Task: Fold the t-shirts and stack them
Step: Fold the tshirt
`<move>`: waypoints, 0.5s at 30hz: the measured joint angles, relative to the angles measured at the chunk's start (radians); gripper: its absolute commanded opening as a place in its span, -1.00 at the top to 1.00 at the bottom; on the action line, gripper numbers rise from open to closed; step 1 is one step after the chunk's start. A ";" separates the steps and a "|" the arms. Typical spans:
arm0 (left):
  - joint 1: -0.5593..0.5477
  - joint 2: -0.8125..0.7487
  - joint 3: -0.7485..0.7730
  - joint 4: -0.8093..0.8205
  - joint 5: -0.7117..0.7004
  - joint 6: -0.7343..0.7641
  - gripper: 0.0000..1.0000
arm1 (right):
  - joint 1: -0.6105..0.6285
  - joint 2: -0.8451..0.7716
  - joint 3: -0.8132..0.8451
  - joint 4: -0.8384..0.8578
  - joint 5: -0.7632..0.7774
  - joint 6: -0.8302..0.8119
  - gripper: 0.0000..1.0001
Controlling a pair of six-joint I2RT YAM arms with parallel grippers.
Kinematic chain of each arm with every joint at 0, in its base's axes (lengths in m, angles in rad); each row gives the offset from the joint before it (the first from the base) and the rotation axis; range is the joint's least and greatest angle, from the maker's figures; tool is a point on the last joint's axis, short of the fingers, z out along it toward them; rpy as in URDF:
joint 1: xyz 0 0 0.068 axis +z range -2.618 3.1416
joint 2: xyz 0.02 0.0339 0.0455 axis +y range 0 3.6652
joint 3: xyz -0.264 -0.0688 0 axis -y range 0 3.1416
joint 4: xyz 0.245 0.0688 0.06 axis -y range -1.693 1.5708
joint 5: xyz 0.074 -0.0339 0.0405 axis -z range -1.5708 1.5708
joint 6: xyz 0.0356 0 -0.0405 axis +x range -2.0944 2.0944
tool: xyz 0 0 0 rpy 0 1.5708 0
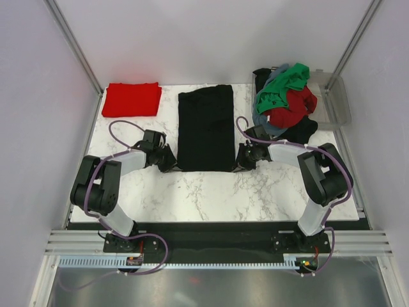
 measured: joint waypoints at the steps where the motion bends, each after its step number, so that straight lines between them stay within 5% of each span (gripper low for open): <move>1: 0.000 0.002 0.000 0.003 0.003 -0.001 0.96 | 0.000 0.004 0.002 0.001 -0.001 0.000 0.82; 4: -0.001 0.005 0.000 0.013 0.014 -0.001 0.96 | 0.000 0.006 0.004 0.002 0.000 -0.002 1.00; 15: -0.043 -0.174 -0.045 -0.064 0.011 -0.001 0.96 | 0.014 -0.116 -0.037 -0.061 0.039 -0.018 1.00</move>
